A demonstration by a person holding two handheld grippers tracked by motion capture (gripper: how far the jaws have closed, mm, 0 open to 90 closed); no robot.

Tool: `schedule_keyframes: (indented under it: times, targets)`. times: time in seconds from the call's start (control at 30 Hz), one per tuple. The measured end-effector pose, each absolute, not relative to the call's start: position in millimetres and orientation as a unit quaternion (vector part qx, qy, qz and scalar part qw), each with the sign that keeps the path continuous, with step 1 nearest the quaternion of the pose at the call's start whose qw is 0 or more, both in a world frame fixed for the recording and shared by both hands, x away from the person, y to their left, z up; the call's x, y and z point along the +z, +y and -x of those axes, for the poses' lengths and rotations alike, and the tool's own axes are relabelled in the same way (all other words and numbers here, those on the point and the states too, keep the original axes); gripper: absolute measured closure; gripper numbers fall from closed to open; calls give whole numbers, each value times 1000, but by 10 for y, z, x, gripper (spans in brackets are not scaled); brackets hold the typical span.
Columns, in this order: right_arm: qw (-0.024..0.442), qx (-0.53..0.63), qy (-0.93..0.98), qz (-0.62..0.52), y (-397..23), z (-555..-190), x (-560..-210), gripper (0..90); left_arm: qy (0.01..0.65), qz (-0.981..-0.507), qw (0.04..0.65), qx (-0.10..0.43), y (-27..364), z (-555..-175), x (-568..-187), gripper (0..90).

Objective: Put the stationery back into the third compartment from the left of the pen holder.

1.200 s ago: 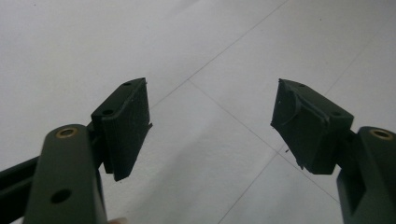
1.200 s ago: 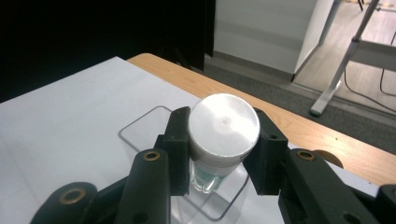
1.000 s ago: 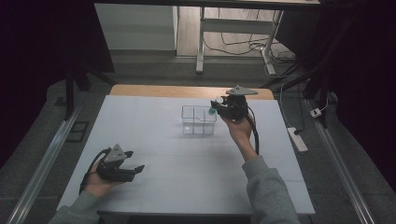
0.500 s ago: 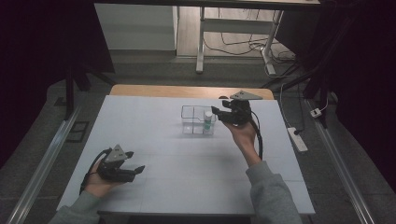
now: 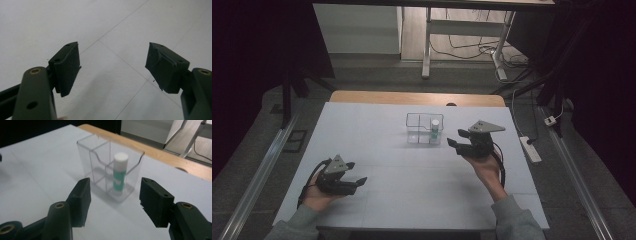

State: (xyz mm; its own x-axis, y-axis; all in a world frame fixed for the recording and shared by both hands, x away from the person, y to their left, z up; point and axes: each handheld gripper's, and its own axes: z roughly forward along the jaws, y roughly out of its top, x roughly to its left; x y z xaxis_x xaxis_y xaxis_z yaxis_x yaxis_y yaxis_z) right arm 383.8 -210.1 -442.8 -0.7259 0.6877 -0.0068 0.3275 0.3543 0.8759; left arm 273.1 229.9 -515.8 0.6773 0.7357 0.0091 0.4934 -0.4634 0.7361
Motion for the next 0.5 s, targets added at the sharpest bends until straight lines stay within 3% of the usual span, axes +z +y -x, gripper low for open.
schedule_keyframes:
  times: [0.5]
  targets:
    - [186, 437, 816, -328, -2761, -3177, -4800, 399, 366, -838, 370, 166, 2291, -2734, -5143, 270]
